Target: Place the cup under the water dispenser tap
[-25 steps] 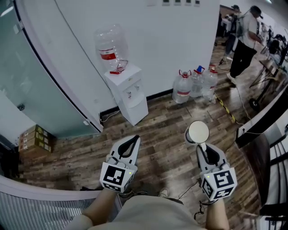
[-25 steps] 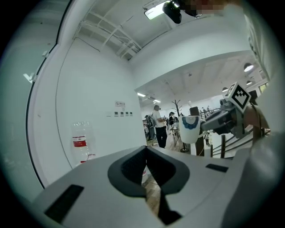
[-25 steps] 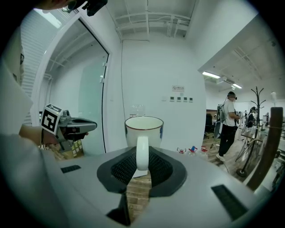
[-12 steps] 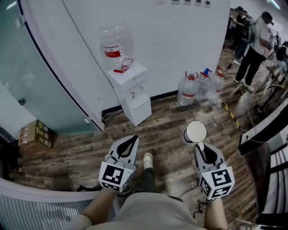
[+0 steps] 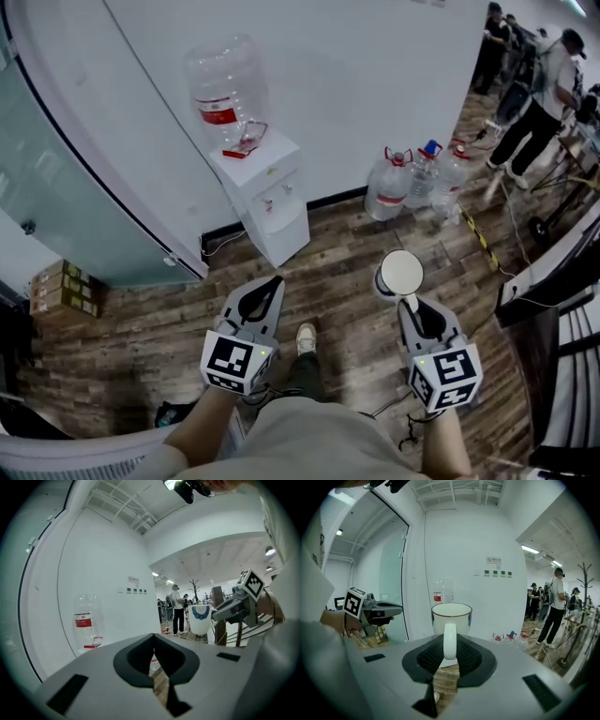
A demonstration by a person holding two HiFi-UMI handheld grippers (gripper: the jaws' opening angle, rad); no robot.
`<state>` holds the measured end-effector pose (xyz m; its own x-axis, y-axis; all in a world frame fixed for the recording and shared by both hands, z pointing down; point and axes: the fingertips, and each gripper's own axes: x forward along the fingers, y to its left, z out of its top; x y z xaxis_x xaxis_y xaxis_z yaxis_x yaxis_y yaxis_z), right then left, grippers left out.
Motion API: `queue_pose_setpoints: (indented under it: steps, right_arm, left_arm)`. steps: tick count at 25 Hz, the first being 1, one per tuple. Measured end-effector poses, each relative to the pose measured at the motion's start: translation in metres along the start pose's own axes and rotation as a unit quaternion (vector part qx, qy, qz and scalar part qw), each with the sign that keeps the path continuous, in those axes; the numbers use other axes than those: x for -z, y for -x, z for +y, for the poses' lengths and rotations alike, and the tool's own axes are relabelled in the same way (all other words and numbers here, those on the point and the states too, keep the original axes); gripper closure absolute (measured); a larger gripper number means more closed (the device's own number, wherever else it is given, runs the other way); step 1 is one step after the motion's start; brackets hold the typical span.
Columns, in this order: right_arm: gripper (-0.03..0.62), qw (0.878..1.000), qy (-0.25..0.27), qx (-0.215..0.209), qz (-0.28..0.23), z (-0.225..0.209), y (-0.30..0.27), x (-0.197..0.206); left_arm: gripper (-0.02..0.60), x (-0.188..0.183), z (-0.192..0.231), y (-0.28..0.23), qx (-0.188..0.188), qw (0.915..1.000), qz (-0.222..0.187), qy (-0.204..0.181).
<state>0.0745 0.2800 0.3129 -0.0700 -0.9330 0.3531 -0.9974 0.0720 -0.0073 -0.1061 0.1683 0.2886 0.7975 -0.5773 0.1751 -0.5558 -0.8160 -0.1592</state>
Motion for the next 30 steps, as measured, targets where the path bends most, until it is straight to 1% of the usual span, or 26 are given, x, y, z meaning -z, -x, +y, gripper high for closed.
queue_pose_setpoints:
  steps: [6,10,15,21,25,30]
  right_arm:
    - [0.528,1.000,-0.004,-0.002,0.014,-0.017,-0.063,-0.025]
    - [0.528,1.000,-0.002,-0.003,0.018,-0.028,-0.116,-0.052]
    - [0.528,1.000,-0.002,-0.009,0.024,-0.034,-0.182,-0.079]
    - [0.528,1.000,0.003,-0.014,0.025,-0.041,-0.258,-0.107]
    - [0.528,1.000,0.004,-0.015,0.023,-0.046,-0.299,-0.118]
    - [0.528,0.999,0.004,-0.025,0.023,-0.053,-0.336,-0.122]
  left_arm:
    - [0.575,-0.003,0.046,-0.058,0.012,0.9999,0.009,-0.001]
    - [0.575,-0.004,0.088,-0.097,0.016,0.9997,0.019,0.002]
    - [0.575,0.003,0.139,-0.140,0.019,0.9993,0.030,0.007]
    - [0.575,0.005,0.197,-0.186,0.004,0.9996,0.027,0.006]
    - [0.575,0.013,0.222,-0.209,0.008,0.9993,0.037,0.007]
    - [0.575,0.022,0.237,-0.234,0.007,0.9990,0.042,0.014]
